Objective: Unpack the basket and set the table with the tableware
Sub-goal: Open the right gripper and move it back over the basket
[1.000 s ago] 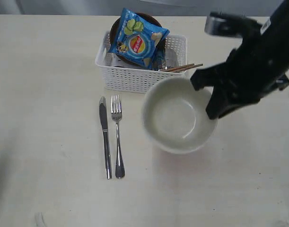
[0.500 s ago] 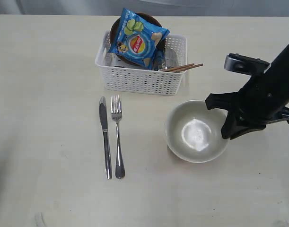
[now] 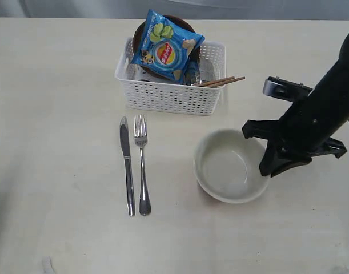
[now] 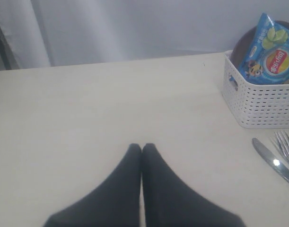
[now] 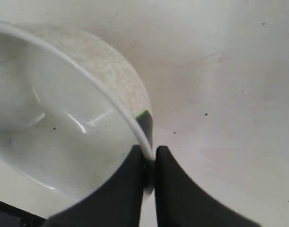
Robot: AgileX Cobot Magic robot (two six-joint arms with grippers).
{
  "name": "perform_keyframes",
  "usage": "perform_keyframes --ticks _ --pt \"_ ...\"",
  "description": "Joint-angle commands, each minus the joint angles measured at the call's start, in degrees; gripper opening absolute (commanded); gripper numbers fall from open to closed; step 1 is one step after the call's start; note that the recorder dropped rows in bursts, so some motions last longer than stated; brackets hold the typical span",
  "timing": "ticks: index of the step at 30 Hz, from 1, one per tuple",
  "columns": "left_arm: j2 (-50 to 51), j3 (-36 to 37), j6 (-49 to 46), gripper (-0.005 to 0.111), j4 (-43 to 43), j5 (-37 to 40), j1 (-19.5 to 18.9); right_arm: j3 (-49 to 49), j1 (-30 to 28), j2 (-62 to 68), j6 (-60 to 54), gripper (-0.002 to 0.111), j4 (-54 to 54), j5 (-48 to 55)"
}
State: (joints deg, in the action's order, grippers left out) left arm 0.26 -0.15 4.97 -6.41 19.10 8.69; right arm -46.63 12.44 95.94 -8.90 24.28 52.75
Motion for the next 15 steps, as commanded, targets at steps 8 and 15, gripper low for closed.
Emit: perform_keyframes --ticks 8,15 --pt "-0.3 0.1 -0.1 0.0 0.0 -0.4 -0.2 -8.4 -0.3 0.2 -3.2 0.046 -3.9 7.0" --pt "-0.3 0.1 -0.1 0.0 0.0 -0.4 -0.2 -32.5 5.0 -0.3 0.2 0.046 -6.8 11.8"
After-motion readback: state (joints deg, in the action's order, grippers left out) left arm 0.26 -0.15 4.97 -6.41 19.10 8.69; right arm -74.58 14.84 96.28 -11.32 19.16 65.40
